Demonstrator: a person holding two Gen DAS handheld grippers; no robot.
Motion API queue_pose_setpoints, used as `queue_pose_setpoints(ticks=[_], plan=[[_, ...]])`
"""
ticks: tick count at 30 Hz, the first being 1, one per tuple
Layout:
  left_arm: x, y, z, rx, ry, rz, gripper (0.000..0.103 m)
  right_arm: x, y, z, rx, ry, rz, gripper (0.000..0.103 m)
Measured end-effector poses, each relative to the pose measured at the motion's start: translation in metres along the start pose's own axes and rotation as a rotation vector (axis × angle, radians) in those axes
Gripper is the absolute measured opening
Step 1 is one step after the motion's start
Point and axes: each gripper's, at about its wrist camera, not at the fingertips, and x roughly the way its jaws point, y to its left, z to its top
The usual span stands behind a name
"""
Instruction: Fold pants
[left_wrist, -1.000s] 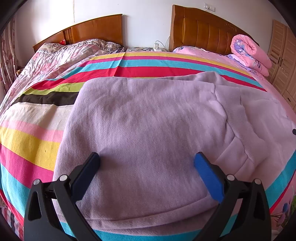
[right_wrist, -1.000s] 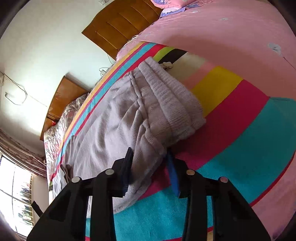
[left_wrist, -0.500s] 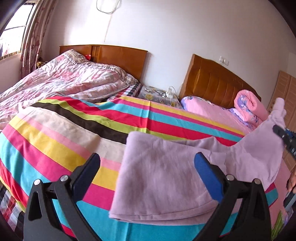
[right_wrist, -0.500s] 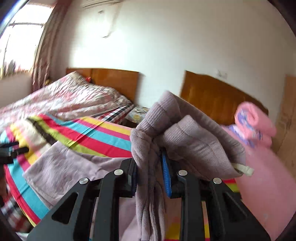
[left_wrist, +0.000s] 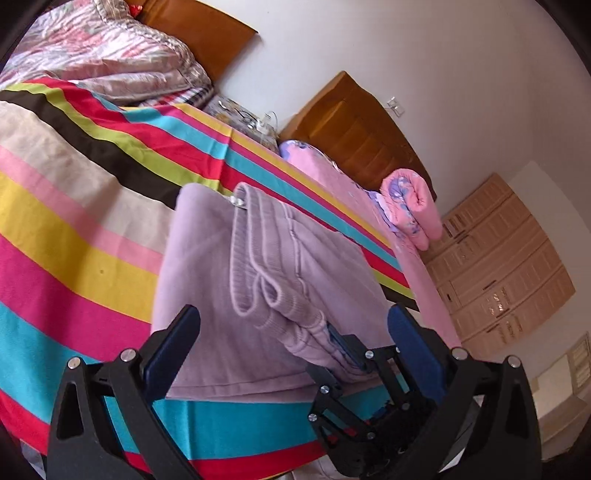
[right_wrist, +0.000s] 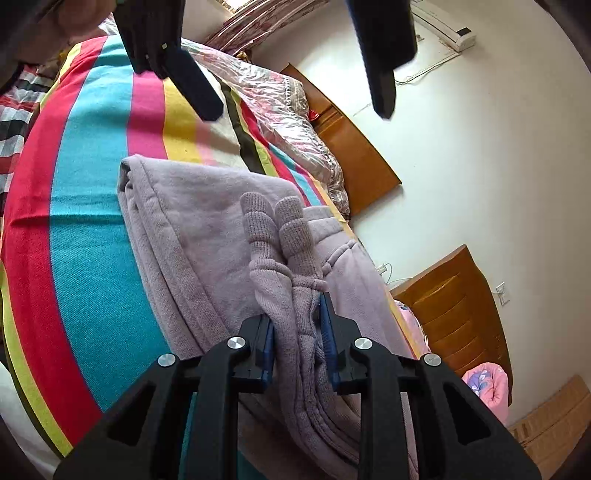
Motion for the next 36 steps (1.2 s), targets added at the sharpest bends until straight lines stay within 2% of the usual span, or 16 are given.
queue_pose_setpoints(ticks=[3,5,7,9,12,14,17,19,21,23,26,28,30,34,36], plan=[[0.035,-0.008,0.011,0.002,0.111,-0.032,0.101,-0.01,-0.006,-0.002,0.037,-0.028,0.0,0.022],[0.061,-0.009,0.016,-0.021,0.181,0.04,0.101,-0.012,-0.01,-0.003,0.059,-0.037,0.0,0.021],[0.08,-0.007,0.022,-0.037,0.219,0.069,0.101,-0.013,-0.011,-0.003,0.066,-0.042,0.002,0.021],[0.095,-0.004,0.028,-0.074,0.25,0.037,0.098,-0.011,-0.009,-0.003,0.064,-0.039,0.015,0.021],[0.111,-0.004,0.032,-0.085,0.266,0.101,0.093,-0.01,-0.01,-0.005,0.061,-0.027,0.051,0.022],[0.11,-0.005,0.032,-0.082,0.259,0.123,0.092,-0.019,-0.026,-0.01,0.124,-0.032,0.094,0.026],[0.091,-0.002,0.029,-0.071,0.207,0.187,0.092,-0.042,-0.058,-0.026,0.25,-0.07,0.128,0.053],[0.066,0.004,0.025,-0.083,0.146,0.176,0.094,-0.052,-0.075,-0.035,0.304,-0.076,0.108,0.061],[0.04,0.014,0.018,-0.123,0.09,0.154,0.096,-0.052,-0.08,-0.037,0.301,-0.066,0.098,0.062],[0.024,0.028,0.012,-0.188,0.053,0.124,0.097,-0.047,-0.076,-0.033,0.279,-0.053,0.141,0.062],[0.02,0.037,0.007,-0.23,0.063,0.108,0.097,-0.038,-0.056,-0.02,0.242,-0.043,0.227,0.059],[0.025,0.036,0.005,-0.226,0.076,0.094,0.097,-0.026,-0.047,-0.015,0.223,-0.024,0.24,0.057],[0.032,0.031,0.003,-0.211,0.095,0.069,0.097,-0.014,-0.041,-0.011,0.225,-0.005,0.243,0.05],[0.04,0.022,-0.002,-0.183,0.127,0.043,0.097,0.009,-0.052,-0.005,0.271,0.017,0.281,0.05],[0.045,0.021,-0.006,-0.18,0.14,0.031,0.097,0.017,-0.047,-0.002,0.25,0.035,0.301,0.05]])
